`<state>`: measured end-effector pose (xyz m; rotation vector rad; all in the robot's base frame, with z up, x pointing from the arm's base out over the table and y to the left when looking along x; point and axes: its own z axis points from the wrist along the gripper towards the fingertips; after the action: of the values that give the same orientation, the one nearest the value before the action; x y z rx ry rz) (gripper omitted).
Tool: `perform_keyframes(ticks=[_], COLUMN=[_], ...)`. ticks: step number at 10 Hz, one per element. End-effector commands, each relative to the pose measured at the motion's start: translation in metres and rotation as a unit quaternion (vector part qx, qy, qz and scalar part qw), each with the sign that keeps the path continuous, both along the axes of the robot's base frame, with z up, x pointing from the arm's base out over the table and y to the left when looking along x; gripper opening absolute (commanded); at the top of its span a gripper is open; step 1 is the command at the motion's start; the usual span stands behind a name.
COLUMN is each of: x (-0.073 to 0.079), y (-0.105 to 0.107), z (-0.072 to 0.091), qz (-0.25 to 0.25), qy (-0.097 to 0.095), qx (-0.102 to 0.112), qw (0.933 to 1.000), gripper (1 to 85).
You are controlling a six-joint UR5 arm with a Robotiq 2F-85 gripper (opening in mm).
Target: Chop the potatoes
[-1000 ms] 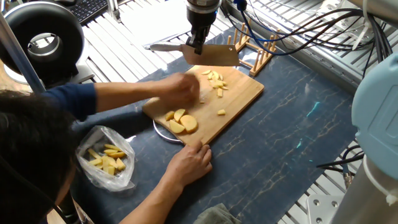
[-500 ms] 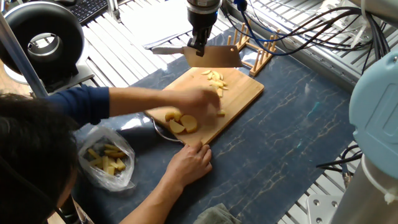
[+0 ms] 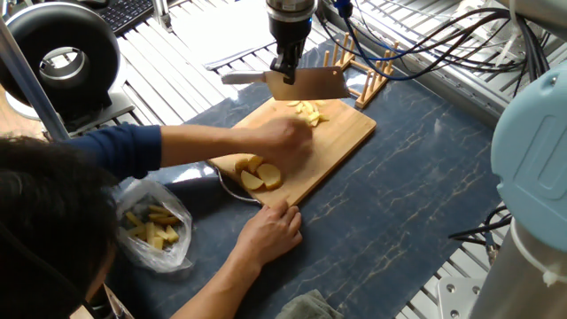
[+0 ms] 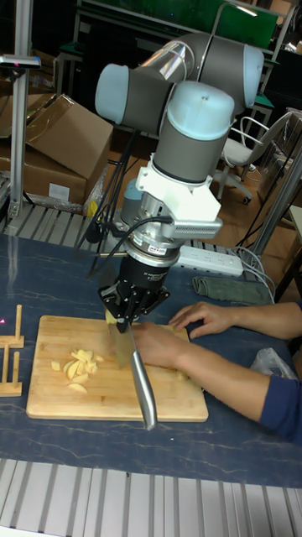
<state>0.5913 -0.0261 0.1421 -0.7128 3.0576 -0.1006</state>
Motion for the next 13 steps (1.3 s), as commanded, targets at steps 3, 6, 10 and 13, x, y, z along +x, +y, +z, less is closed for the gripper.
perform_keyframes(ticks=[3, 6, 10, 13], x=[-0.009, -0.014, -0.020, -0.026], y=[-0.013, -0.022, -0.024, -0.027], z=[0.001, 0.002, -0.009, -0.013], qz=[0.016, 0.021, 0.033, 0.050], qy=[0.024, 0.036, 0.058, 0.077], qx=[-0.015, -0.025, -0.030, -0.036], qw=[0.9995, 0.9988, 0.9973, 0.9951], gripper=[1.0, 1.0, 1.0, 1.0])
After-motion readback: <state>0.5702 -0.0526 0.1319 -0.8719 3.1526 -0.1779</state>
